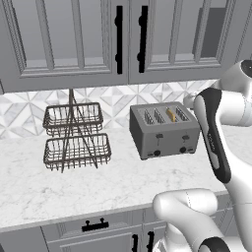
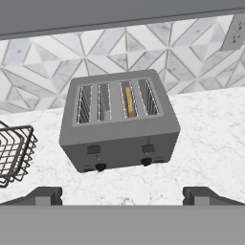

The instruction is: Start the toaster. Once the lever pops up, take the bread to the plate on the dining counter.

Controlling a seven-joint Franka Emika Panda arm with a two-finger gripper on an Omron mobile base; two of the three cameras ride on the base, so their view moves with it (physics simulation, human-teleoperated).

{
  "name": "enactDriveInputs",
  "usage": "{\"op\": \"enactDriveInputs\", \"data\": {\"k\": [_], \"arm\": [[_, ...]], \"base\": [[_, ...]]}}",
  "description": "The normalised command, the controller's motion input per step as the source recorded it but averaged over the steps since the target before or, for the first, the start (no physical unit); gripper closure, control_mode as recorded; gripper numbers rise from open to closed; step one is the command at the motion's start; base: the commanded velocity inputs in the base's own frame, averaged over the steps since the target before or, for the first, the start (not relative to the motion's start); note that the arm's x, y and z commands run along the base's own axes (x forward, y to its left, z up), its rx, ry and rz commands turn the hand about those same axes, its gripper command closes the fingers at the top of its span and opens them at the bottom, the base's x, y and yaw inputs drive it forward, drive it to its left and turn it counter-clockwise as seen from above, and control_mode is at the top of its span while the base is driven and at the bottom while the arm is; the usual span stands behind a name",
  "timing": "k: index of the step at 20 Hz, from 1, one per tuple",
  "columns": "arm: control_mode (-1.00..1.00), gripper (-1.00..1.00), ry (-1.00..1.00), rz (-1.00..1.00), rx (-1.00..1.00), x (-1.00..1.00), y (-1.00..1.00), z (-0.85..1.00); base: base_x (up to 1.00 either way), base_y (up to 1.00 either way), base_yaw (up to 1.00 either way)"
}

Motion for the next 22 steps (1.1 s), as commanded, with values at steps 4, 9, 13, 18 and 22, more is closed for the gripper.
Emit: {"op": "enactDriveInputs", "data": {"k": [4, 9, 13, 18, 22], "arm": [[-1.0, -1.0, 0.0, 0.0, 0.0, 0.0, 0.0, 0.0], [-1.0, -1.0, 0.0, 0.0, 0.0, 0.0, 0.0, 0.0], [-1.0, -1.0, 0.0, 0.0, 0.0, 0.0, 0.0, 0.0], [-1.0, -1.0, 0.0, 0.0, 0.0, 0.0, 0.0, 0.0], [-1.0, -1.0, 0.0, 0.0, 0.0, 0.0, 0.0, 0.0]], "base": [[0.0, 0.0, 0.0], [0.0, 0.0, 0.0], [0.0, 0.0, 0.0], [0.0, 0.0, 0.0], [0.0, 0.0, 0.0]]}}
